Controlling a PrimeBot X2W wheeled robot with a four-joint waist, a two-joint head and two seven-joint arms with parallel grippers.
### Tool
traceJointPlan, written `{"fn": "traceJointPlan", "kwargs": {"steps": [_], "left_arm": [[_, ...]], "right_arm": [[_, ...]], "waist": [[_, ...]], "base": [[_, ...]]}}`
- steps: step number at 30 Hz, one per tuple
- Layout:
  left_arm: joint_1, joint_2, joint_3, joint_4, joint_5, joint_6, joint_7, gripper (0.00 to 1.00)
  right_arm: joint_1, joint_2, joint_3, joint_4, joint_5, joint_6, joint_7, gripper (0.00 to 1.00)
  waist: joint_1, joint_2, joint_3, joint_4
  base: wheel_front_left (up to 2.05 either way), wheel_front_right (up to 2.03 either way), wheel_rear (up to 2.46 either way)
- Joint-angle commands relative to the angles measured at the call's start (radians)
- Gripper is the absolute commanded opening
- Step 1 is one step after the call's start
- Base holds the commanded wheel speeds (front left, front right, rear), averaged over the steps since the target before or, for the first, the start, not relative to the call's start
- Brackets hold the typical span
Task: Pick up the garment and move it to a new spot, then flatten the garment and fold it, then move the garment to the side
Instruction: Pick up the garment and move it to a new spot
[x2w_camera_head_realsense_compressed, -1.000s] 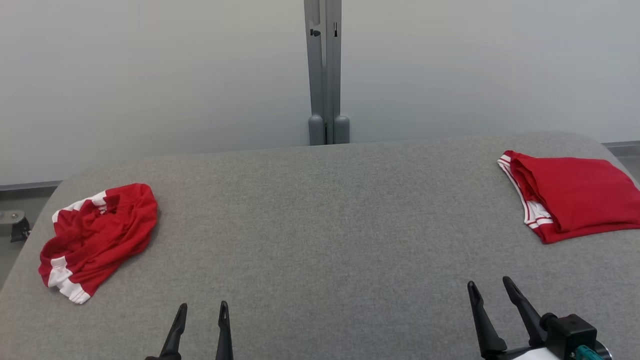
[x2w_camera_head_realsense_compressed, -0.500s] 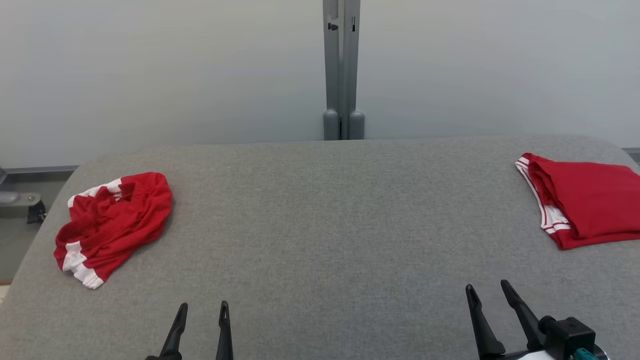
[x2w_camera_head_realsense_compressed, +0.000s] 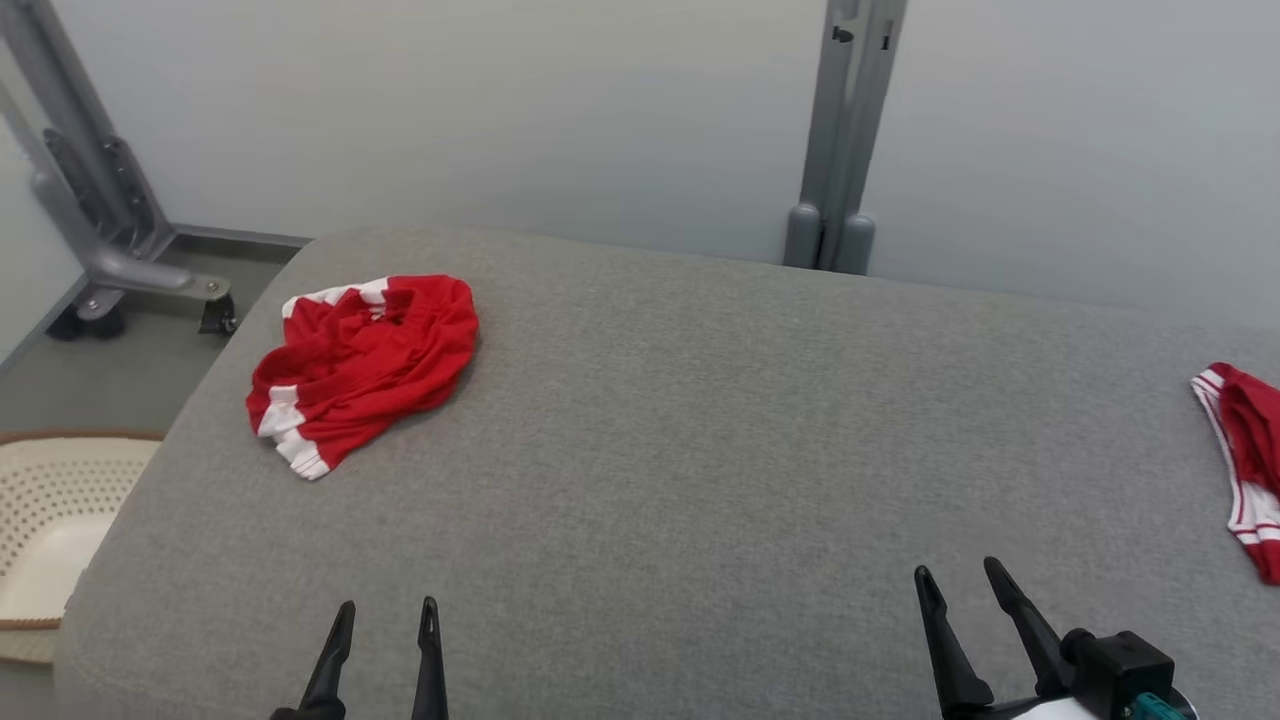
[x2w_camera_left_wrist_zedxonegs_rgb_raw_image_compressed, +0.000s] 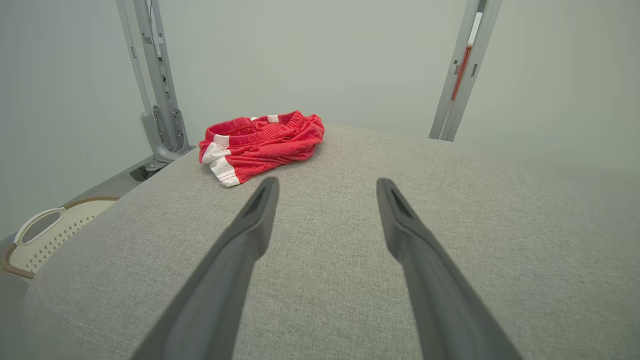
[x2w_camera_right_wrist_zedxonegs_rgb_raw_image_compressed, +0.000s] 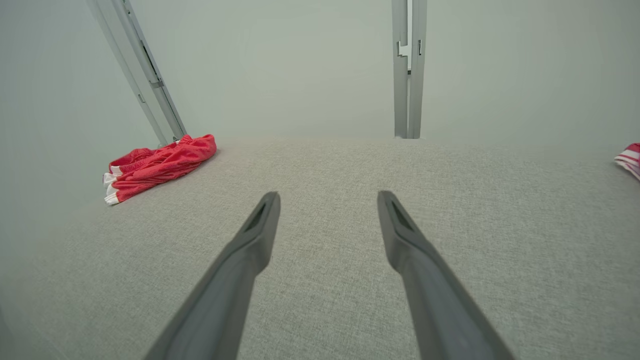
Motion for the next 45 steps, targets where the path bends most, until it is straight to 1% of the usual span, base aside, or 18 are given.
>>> {"fn": "traceJointPlan", "kwargs": {"steps": [1, 5, 8, 11, 14, 17, 20, 22, 25, 27, 29, 33, 37, 42, 45], "left_arm": [[-0.013, 0.002, 0.008, -0.005, 0.011, 0.0, 0.001, 1.0], [-0.017, 0.002, 0.017, -0.009, 0.021, -0.007, 0.001, 1.0], [-0.011, 0.002, 0.028, -0.014, 0.024, 0.001, 0.001, 1.0], [-0.001, 0.002, 0.037, -0.018, 0.027, 0.0, 0.001, 1.0], [0.003, 0.002, 0.044, -0.022, 0.029, -0.004, 0.001, 1.0], [-0.004, 0.002, 0.07, -0.032, 0.024, 0.01, 0.001, 1.0], [-0.028, 0.001, 0.089, -0.044, 0.042, 0.004, 0.001, 1.0], [-0.063, 0.002, 0.106, -0.059, 0.056, -0.006, 0.001, 1.0], [-0.145, 0.002, 0.125, -0.083, 0.064, -0.028, 0.001, 1.0], [-0.217, 0.013, 0.139, -0.089, 0.067, -0.052, 0.001, 1.0], [-0.292, 0.018, 0.16, -0.078, 0.037, -0.079, 0.001, 1.0], [-0.462, 0.066, 0.19, -0.027, 0.005, -0.119, 0.001, 1.0], [-0.678, 0.134, 0.165, 0.086, -0.009, -0.142, 0.06, 1.0], [-0.946, 0.204, 0.097, 0.262, -0.063, -0.156, 0.156, 1.0], [-1.074, 0.196, 0.077, 0.393, -0.164, -0.157, 0.213, 1.0]], "right_arm": [[-0.016, 0.0, -0.003, 0.002, 0.001, -0.001, -0.003, 1.0], [-0.024, 0.004, 0.006, 0.005, 0.002, -0.001, -0.003, 1.0], [-0.028, 0.001, 0.009, 0.006, 0.003, -0.001, -0.003, 1.0], [-0.029, -0.002, 0.002, 0.004, 0.004, -0.001, -0.003, 1.0], [-0.031, -0.009, 0.001, 0.003, 0.002, -0.001, -0.003, 1.0], [-0.037, -0.012, -0.002, -0.002, 0.003, -0.001, -0.003, 1.0], [-0.045, -0.018, -0.004, -0.004, 0.001, -0.001, -0.003, 1.0], [-0.065, -0.034, -0.002, -0.012, -0.007, -0.001, -0.003, 1.0], [-0.104, -0.071, -0.01, -0.018, -0.017, -0.001, -0.003, 1.0], [-0.13, -0.096, -0.013, -0.019, -0.019, -0.001, -0.003, 1.0], [-0.156, -0.121, -0.007, -0.016, -0.024, -0.001, -0.003, 1.0], [-0.196, -0.165, 0.002, -0.024, -0.029, -0.001, -0.003, 1.0], [-0.231, -0.214, -0.008, -0.038, -0.037, -0.001, -0.003, 1.0], [-0.266, -0.265, -0.027, -0.059, -0.042, -0.001, -0.003, 1.0], [-0.282, -0.286, -0.034, -0.073, -0.046, -0.001, -0.003, 1.0]], "waist": [[0.0, 0.0, 0.019, 0.093], [0.0, 0.0, 0.026, 0.14], [0.0, 0.0, 0.031, 0.162], [0.0, 0.0, 0.039, 0.18], [0.0, 0.0, 0.054, 0.189], [0.0, 0.0, 0.075, 0.189], [0.0, 0.0, 0.108, 0.189], [0.0, 0.0, 0.161, 0.184], [0.0, 0.0, 0.247, 0.18], [0.0, 0.0, 0.293, 0.178], [0.0, 0.0, 0.328, 0.168], [0.0, 0.0, 0.381, 0.136], [0.0, 0.0, 0.445, 0.106], [0.0, 0.0, 0.529, 0.063], [0.0, 0.0, 0.577, 0.037]], "base": [[0.0, 0.0, 0.0], [0.0, 0.0, 0.0], [0.0, 0.0, 0.0], [0.0, 0.0, 0.0], [0.0, 0.0, 0.0], [0.0, 0.0, 0.0], [0.0, 0.0, 0.0], [0.0, 0.0, 0.0], [0.0, 0.0, 0.0], [0.0, 0.0, 0.0], [0.0, 0.0, 0.0], [0.0, 0.0, 0.0], [0.0, 0.0, 0.0], [0.0, 0.0, 0.0], [0.0, 0.0, 0.0]]}}
